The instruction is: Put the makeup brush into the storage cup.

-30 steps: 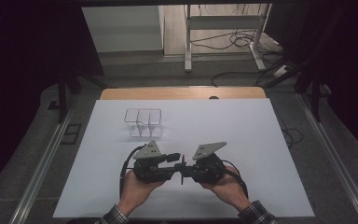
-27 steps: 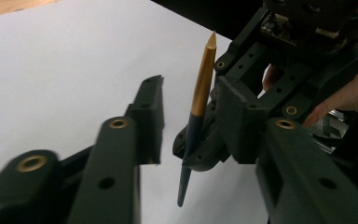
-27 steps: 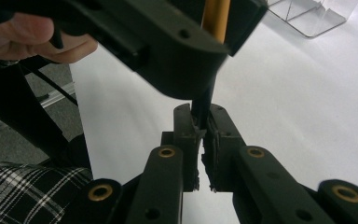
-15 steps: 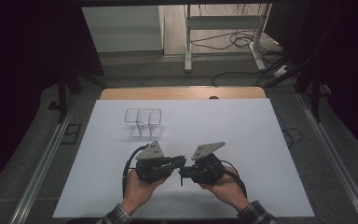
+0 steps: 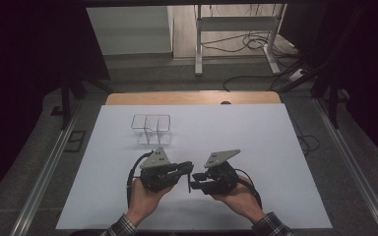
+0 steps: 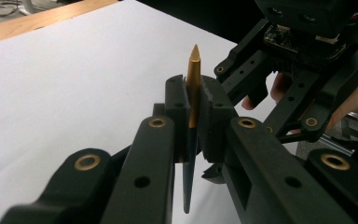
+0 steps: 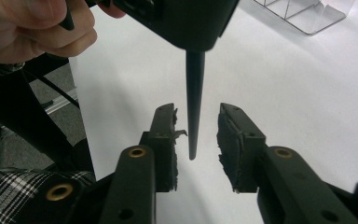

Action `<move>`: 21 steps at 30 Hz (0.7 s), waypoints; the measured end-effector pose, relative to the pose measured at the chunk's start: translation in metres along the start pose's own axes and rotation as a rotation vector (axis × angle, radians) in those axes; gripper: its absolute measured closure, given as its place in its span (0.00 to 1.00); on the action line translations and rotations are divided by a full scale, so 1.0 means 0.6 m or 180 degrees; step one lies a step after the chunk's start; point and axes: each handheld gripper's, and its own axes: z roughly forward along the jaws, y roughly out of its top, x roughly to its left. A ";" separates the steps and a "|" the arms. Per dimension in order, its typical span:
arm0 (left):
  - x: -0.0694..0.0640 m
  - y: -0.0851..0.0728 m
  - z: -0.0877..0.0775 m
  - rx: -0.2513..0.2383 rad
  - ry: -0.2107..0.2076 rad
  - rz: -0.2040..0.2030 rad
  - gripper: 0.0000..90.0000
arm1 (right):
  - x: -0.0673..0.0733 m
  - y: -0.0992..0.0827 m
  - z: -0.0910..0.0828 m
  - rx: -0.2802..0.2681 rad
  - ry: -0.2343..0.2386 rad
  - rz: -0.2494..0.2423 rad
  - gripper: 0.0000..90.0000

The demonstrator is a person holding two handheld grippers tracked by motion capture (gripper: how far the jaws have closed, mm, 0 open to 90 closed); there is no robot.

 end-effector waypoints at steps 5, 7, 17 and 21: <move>0.000 -0.001 -0.004 -0.0001 0.0021 0.0007 0.94 | 0.000 -0.003 -0.008 -0.0012 -0.0009 0.0007 0.67; 0.001 -0.001 -0.006 -0.0009 0.0022 -0.0004 0.94 | 0.000 -0.006 -0.011 -0.0006 -0.0001 0.0008 0.64; 0.005 -0.003 -0.015 -0.0027 0.0102 -0.0013 0.93 | 0.000 -0.016 -0.026 -0.0002 -0.0082 -0.0005 0.54; 0.006 -0.002 -0.019 -0.0032 0.0156 0.0008 0.93 | 0.000 -0.023 -0.031 0.0026 -0.0145 -0.0036 0.50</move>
